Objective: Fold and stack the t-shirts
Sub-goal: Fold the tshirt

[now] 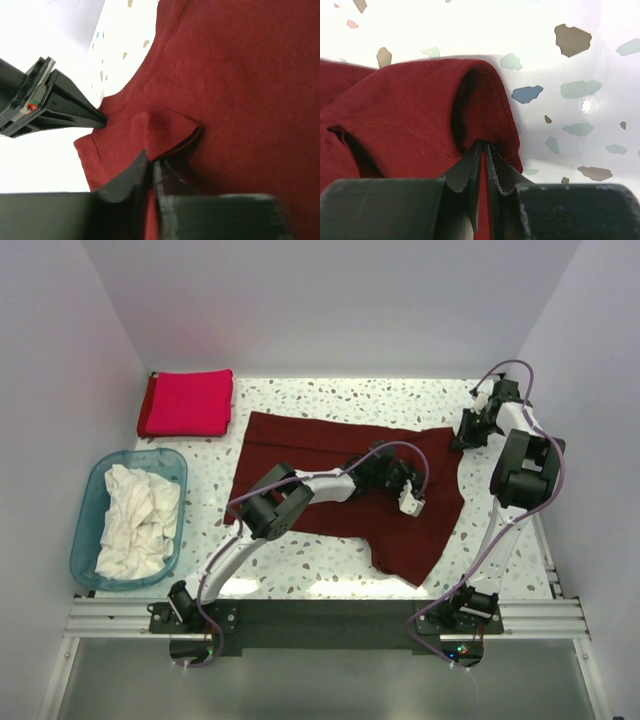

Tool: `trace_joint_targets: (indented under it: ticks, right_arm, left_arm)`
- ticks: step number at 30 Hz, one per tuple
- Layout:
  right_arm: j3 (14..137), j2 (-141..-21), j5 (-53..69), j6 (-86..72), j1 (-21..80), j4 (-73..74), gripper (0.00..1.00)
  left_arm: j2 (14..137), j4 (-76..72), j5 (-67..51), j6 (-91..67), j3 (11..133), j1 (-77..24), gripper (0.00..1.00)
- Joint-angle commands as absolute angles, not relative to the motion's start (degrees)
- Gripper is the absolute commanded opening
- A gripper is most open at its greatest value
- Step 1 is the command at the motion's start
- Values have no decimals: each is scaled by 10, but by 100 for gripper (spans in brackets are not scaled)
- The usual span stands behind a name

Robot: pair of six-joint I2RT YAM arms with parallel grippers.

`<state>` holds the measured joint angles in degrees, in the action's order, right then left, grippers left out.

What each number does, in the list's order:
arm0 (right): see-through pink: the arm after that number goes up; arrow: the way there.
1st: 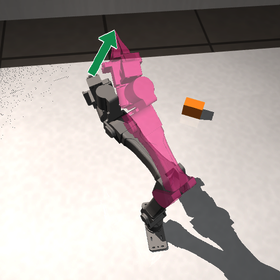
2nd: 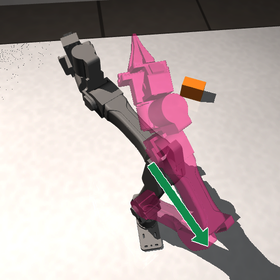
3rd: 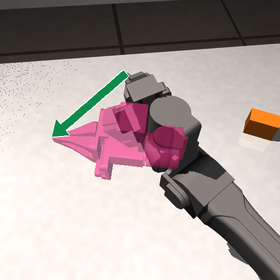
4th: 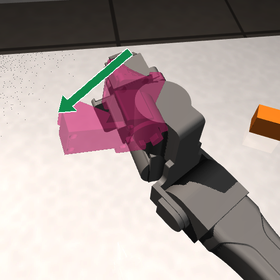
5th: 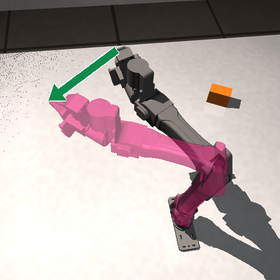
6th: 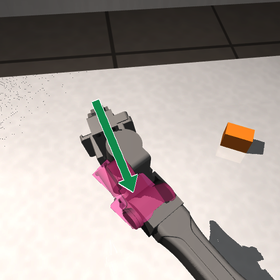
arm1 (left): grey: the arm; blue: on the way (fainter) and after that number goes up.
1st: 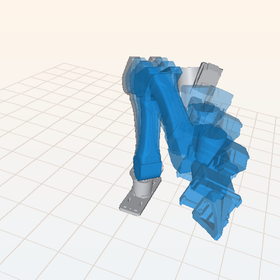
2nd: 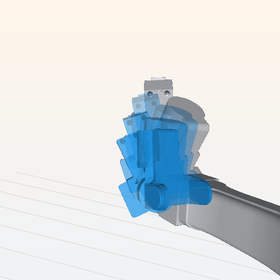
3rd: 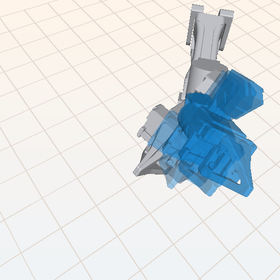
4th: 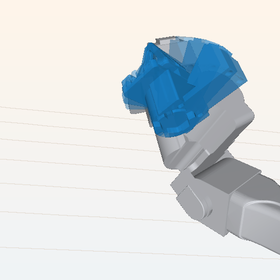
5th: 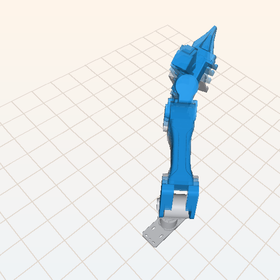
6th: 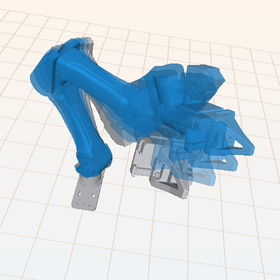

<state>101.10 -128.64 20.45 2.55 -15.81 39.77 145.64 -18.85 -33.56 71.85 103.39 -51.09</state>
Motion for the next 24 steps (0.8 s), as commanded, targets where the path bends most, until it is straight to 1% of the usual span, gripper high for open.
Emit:
trace_joint_targets:
  ticks: [1,3,4,7,10,13,18,21,22,24]
  right_arm:
    - [1026,-1286,192,20,-159,376,11]
    - [1027,-1288,192,19,-159,375,11]
    - [1027,-1290,192,19,-158,374,11]
    - [1031,-1295,188,17,-159,373,11]
    - [1034,-1297,185,17,-158,373,11]
    - [1031,-1296,178,16,-159,369,10]
    - [1024,-1296,171,14,-159,366,10]
    - [1021,-1296,165,11,-158,365,6]
    - [1022,-1296,163,11,-159,365,2]
    - [1022,-1296,158,10,-159,366,0]
  left_arm:
    - [1458,-228,-346,722,1056,-517,7]
    - [1446,-235,-356,715,1046,-518,1]
    - [1428,-241,-359,715,1026,-517,0]
    - [1396,-267,-379,715,980,-517,0]
    - [1351,-300,-394,711,894,-518,0]
    - [1322,-322,-402,698,857,-517,0]
    - [1309,-327,-407,697,839,-515,0]
    - [1303,-324,-420,692,836,-513,0]
    - [1300,-323,-425,685,834,-512,0]
    - [1296,-317,-439,680,832,-512,0]
